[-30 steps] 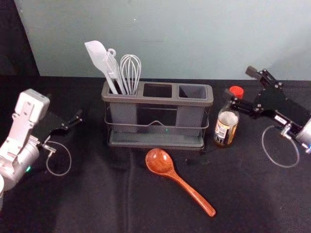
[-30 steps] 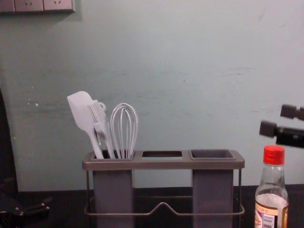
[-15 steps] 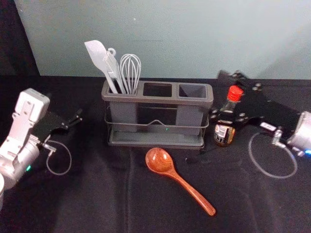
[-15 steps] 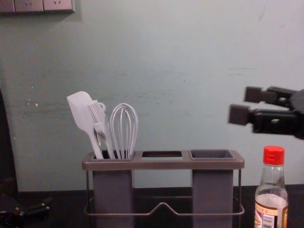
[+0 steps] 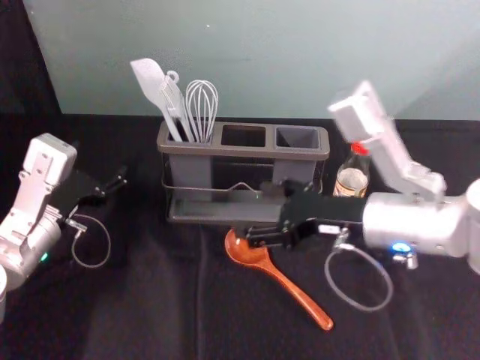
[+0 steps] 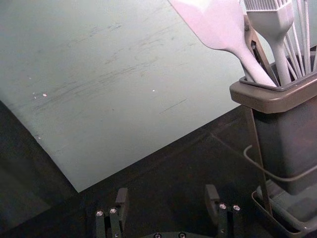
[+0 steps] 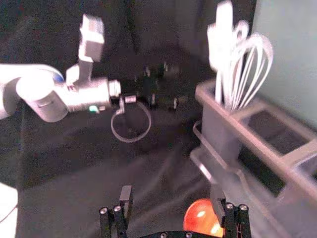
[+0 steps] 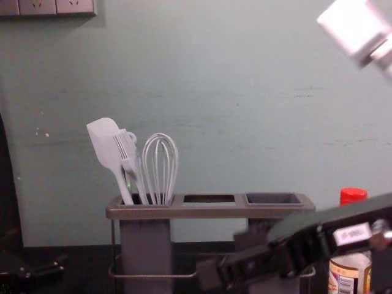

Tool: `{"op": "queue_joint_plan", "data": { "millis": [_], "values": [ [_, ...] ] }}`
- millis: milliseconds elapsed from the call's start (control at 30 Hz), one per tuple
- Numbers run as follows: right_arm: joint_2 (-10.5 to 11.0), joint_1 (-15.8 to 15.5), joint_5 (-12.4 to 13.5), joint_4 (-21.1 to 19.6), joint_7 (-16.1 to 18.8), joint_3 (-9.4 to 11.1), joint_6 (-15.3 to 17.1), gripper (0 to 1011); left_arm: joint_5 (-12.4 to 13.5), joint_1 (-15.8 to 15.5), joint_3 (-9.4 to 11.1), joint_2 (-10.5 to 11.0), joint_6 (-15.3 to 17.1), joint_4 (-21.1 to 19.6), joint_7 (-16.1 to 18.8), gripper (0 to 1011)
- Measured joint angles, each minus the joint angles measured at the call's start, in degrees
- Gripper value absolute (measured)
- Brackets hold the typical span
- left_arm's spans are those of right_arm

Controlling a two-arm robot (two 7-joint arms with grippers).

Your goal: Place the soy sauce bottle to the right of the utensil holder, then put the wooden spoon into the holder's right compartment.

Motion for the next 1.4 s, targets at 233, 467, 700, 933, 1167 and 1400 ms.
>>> {"op": "queue_joint_plan", "data": {
  "millis": [233,467,700,933,1167,1400],
  "values": [
    [-3.72,3.48,0.84,4.05,-3.37,-3.76,9.54,1002,0.0,0.0,0.0,0.0,0.0,0.0,0.0,1005],
    [-5.97,7.1,-2.5,9.83,-5.17,-8.5,12.8,1000,0.0,0.0,0.0,0.0,0.0,0.0,0.0,1005],
    [-7.52,8.97,-6.35,13.64,-5.48,-11.17,13.1,1002,0.0,0.0,0.0,0.0,0.0,0.0,0.0,1005],
    [-8.24,9.29,-8.4,14.9,-5.47,-11.71,13.11,1000,0.0,0.0,0.0,0.0,0.0,0.0,0.0,1005],
    [-9.11,9.24,-9.86,16.08,-5.45,-11.55,12.84,1002,0.0,0.0,0.0,0.0,0.0,0.0,0.0,1005],
    [-10.5,9.35,-11.38,17.79,-5.56,-11.5,12.23,1000,0.0,0.0,0.0,0.0,0.0,0.0,0.0,1005]
  ]
}}
